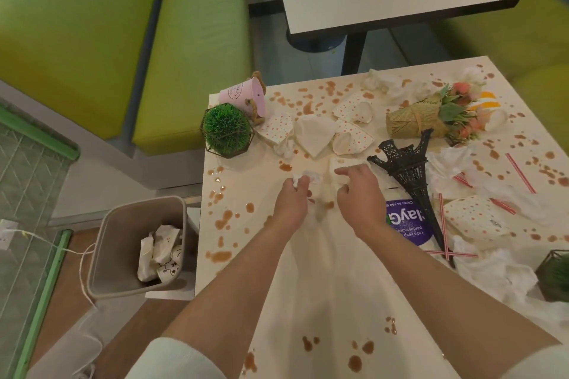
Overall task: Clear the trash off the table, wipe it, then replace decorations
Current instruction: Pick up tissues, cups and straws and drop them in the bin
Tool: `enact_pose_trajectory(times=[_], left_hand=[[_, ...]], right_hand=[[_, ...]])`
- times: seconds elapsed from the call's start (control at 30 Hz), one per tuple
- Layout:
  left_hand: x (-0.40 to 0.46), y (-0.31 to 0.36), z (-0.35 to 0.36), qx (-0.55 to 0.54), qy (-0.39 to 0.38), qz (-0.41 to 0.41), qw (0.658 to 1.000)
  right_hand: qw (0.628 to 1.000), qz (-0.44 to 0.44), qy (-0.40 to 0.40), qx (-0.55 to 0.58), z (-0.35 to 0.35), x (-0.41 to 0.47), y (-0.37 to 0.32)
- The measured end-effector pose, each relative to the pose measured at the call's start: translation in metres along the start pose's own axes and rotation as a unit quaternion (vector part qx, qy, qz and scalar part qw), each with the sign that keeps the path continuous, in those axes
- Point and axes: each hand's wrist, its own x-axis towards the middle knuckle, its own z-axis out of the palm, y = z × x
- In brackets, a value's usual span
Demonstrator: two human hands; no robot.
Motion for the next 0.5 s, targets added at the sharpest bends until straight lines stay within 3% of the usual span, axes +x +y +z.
enact_pose_trajectory(times=[0.17, 0.37, 0.5], left_hand=[[-0.007, -0.001, 0.001, 0.002, 0.001, -0.028, 1.0], [-0.014, -0.007, -0.02, -0.089, 0.014, -0.051, 0.995], [-0.019, -0.014, -0.042, -0.068, 0.042, -0.03, 0.996]], right_hand=[[0.987, -0.045, -0.056, -0.146, 0.003, 0.004, 0.015], [0.984, -0.056, -0.036, -0.167, 0.007, 0.008, 0.017], [0.993, -0.053, 0.03, -0.102, 0.006, 0.007, 0.003]])
